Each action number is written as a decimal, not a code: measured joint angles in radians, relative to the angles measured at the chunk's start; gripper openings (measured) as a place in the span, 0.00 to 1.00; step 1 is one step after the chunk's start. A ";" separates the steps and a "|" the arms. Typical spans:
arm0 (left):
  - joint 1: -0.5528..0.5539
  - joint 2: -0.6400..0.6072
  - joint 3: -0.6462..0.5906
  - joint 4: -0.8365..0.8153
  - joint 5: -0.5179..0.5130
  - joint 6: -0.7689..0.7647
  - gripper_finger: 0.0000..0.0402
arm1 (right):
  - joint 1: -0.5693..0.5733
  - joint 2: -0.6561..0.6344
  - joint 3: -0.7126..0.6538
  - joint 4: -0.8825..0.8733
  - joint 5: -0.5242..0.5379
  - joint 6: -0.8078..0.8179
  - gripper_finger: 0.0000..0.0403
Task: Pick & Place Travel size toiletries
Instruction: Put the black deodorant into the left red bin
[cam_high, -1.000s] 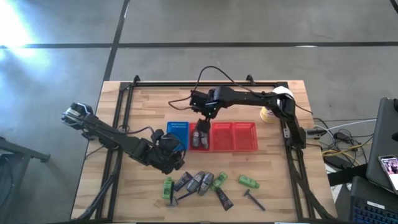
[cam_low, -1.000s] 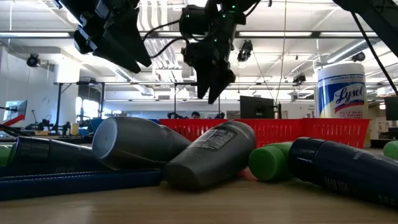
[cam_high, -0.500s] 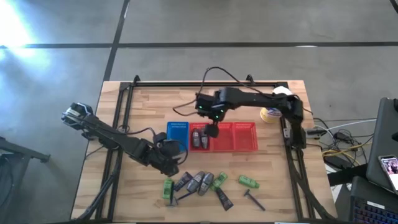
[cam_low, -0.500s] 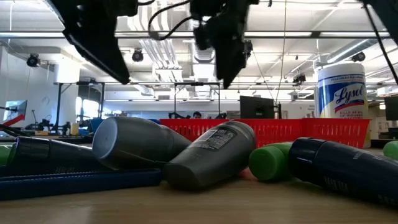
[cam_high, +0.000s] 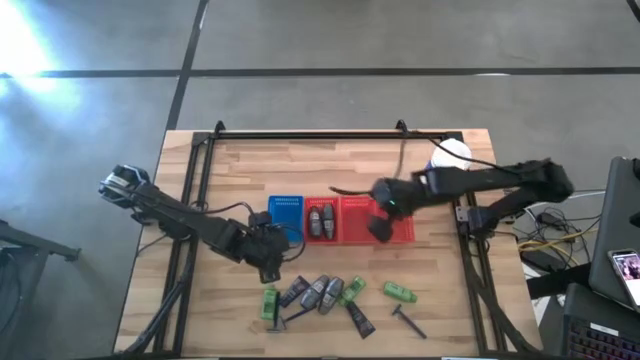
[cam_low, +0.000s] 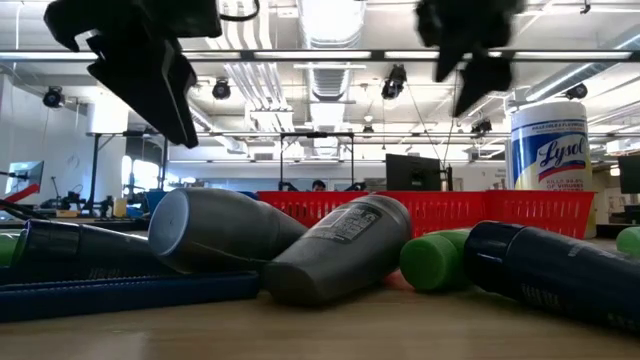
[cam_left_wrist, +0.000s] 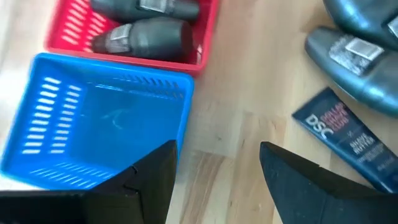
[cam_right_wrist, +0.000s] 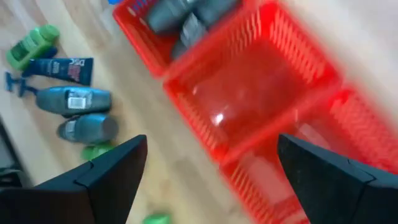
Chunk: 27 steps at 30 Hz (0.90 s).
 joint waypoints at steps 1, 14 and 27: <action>0.008 0.000 0.000 0.004 0.024 0.017 0.58 | 0.023 -0.026 -0.030 0.002 0.006 0.061 0.89; 0.024 0.029 0.001 0.242 0.094 -0.250 0.58 | 0.329 -0.271 -0.232 -0.020 0.041 0.298 0.84; -0.032 0.215 0.180 0.248 0.107 -0.641 0.58 | 0.476 -0.406 -0.331 -0.049 0.075 0.281 0.86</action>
